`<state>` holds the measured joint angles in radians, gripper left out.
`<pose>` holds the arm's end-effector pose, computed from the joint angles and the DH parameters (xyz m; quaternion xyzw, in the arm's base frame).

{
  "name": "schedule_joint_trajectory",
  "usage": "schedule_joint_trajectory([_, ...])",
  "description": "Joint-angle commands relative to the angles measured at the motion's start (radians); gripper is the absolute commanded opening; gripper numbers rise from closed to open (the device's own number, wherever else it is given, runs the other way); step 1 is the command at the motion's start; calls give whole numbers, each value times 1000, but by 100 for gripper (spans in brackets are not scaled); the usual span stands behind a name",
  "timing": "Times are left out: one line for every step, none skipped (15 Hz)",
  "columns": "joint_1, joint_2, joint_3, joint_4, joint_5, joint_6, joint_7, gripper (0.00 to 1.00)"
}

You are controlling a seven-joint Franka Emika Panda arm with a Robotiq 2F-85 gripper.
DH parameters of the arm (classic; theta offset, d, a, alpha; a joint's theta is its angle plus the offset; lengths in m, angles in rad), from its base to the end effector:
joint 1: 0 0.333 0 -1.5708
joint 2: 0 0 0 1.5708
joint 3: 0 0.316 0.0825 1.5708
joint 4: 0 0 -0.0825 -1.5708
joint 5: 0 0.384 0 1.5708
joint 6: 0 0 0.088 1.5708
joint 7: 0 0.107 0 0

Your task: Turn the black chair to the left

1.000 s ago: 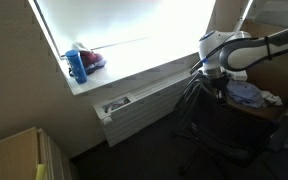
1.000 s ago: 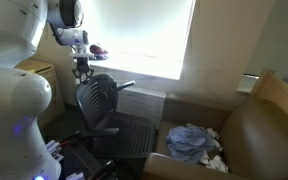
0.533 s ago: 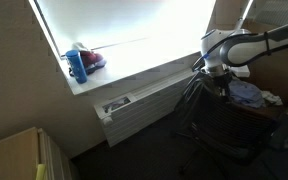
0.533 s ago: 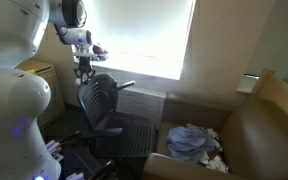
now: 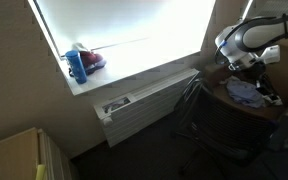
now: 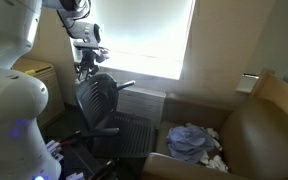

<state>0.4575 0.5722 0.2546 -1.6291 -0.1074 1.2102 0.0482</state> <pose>0.4409 0.3444 0.2696 0.8288 0.3084 -0.4393 0.1580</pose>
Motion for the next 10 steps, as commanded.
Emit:
schedule_joint_trajectory([-11,0,7,4,-1,-19,3,38])
schedule_joint_trajectory([-12,-1,7,2,0,-23,3,38])
schedule_joint_trajectory([-11,-1,7,-1,0,-23,3,38])
schedule_joint_trajectory([-10,-1,7,-3,0,-23,3,38])
schedule_joint_trajectory([-9,-1,8,-4,0,-23,3,38])
schedule_joint_trajectory([-9,-1,8,-5,0,-23,3,38])
schedule_joint_trajectory([-9,-1,8,-5,0,-23,3,38])
schedule_joint_trajectory([-9,-1,8,-5,0,-23,3,38])
schedule_joint_trajectory([-9,-1,8,-5,0,-23,3,38])
schedule_joint_trajectory([-9,-1,8,-5,0,-23,3,38])
